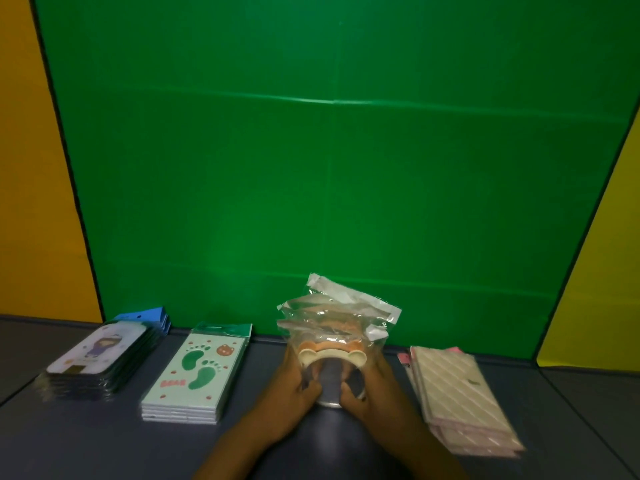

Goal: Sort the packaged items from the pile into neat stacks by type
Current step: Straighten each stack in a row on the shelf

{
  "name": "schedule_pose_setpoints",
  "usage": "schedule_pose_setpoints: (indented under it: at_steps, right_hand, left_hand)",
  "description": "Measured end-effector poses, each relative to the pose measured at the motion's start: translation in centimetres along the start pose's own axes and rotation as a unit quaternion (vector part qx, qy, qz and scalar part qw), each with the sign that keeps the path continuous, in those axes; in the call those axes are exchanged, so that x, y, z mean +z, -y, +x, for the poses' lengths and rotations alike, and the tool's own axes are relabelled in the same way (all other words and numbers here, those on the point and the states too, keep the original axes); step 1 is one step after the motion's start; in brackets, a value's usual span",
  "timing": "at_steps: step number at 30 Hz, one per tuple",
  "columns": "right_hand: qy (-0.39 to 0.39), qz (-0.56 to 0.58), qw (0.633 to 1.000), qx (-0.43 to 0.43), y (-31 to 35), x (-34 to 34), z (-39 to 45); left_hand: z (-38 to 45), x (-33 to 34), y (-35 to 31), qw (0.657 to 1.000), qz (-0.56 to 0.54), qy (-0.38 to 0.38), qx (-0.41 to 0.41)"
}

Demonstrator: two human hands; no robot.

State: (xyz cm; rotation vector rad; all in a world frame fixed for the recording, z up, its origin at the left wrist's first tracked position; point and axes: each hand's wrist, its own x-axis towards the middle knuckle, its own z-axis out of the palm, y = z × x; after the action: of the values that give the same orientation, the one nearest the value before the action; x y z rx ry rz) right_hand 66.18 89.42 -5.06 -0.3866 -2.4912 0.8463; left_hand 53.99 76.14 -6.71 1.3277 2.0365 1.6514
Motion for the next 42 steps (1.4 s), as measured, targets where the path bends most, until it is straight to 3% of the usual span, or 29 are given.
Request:
schedule_pose_setpoints:
  at_steps: [6, 8, 11, 14, 18, 22, 26, 31, 36, 42]
  right_hand:
    - [-0.017, -0.118, 0.991, -0.059, 3.3, -2.0, 0.2]
    - [-0.022, -0.208, 0.975, -0.079, 5.5, -2.7, 0.5]
    - [-0.065, -0.289, 0.950, -0.102, 8.7, -3.6, 1.2]
    - [-0.011, -0.287, 0.958, -0.012, 10.5, -4.5, 2.3]
    - [0.145, -0.150, 0.971, 0.117, 8.4, -5.4, 4.4]
    - [0.196, 0.102, 0.955, 0.200, 5.2, -4.8, 3.8]
    - [0.197, 0.205, 0.921, 0.266, 3.1, -3.1, 2.5]
    - [0.150, 0.220, 0.923, 0.278, 2.6, -2.1, 1.7]
    - [0.119, 0.213, 0.934, 0.261, 3.0, -2.2, 1.3]
    - [0.090, 0.236, 0.930, 0.266, 2.5, -1.9, 1.3]
  left_hand:
    - [0.2, -0.3, -1.0, 0.976, -0.199, -0.033, -0.087]
    - [0.0, -0.5, -1.7, 0.947, -0.297, -0.032, -0.118]
    - [-0.4, -0.5, -3.3, 0.875, -0.455, 0.009, -0.164]
    - [-0.5, -1.0, -4.2, 0.843, -0.490, 0.067, -0.211]
    - [0.4, -2.6, -4.7, 0.871, -0.394, 0.067, -0.285]
    - [1.1, -4.3, -4.9, 0.921, -0.194, 0.093, -0.325]
    - [1.4, -4.0, -5.8, 0.945, 0.045, 0.050, -0.320]
    - [1.8, -3.3, -5.6, 0.947, 0.119, 0.051, -0.294]
    - [1.9, -3.5, -4.5, 0.946, 0.082, 0.042, -0.312]
    - [1.9, -4.0, -4.1, 0.943, 0.133, 0.035, -0.303]
